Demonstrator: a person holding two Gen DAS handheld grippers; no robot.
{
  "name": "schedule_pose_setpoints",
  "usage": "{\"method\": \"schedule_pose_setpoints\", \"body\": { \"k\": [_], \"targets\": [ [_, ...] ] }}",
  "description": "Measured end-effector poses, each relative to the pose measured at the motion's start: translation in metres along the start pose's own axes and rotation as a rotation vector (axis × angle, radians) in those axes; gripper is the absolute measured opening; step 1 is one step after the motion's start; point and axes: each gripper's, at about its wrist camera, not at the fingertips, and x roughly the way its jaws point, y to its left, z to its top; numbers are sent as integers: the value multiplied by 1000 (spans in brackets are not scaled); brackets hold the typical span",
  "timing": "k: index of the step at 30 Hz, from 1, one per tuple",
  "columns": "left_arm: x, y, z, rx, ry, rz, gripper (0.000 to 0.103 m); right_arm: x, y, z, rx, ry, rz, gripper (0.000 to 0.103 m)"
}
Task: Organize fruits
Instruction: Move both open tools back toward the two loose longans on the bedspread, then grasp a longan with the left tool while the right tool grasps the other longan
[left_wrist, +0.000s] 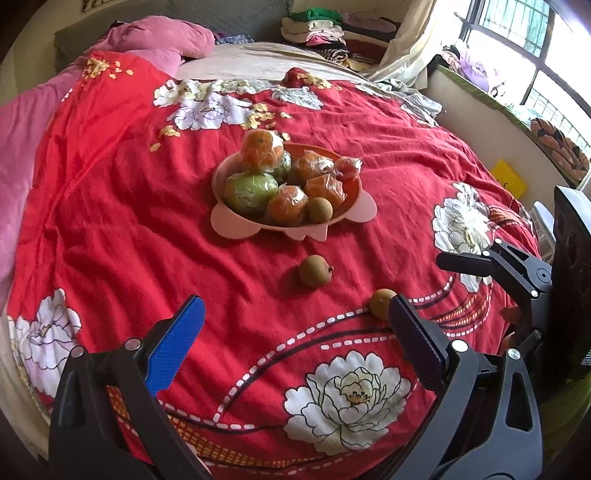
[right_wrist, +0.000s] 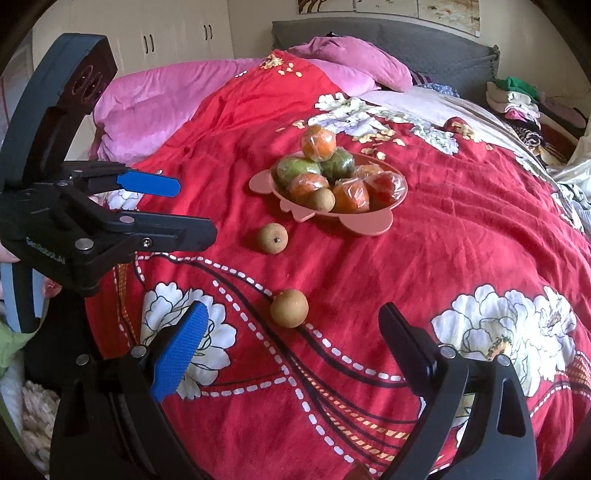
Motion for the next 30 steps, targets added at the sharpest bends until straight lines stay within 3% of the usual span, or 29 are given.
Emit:
{"method": "schedule_pose_setpoints", "body": {
  "k": [5, 7, 9, 12, 30],
  "targets": [
    [9, 1, -2, 0, 18, 2, 93, 3, 0, -2, -12, 5, -5, 91],
    [13, 2, -3, -1, 24, -7, 91, 6, 0, -3, -21, 10, -5, 82],
    [17, 4, -3, -6, 35, -18, 83, 11, 1, -5, -34, 27, -5, 69],
    [22, 5, -4, -1, 47, -25, 76, 16, 1, -6, -42, 35, 20, 58],
    [51, -8, 4, 27, 80, -32, 54, 33, -9, -9, -45, 34, 18, 33]
  ]
}}
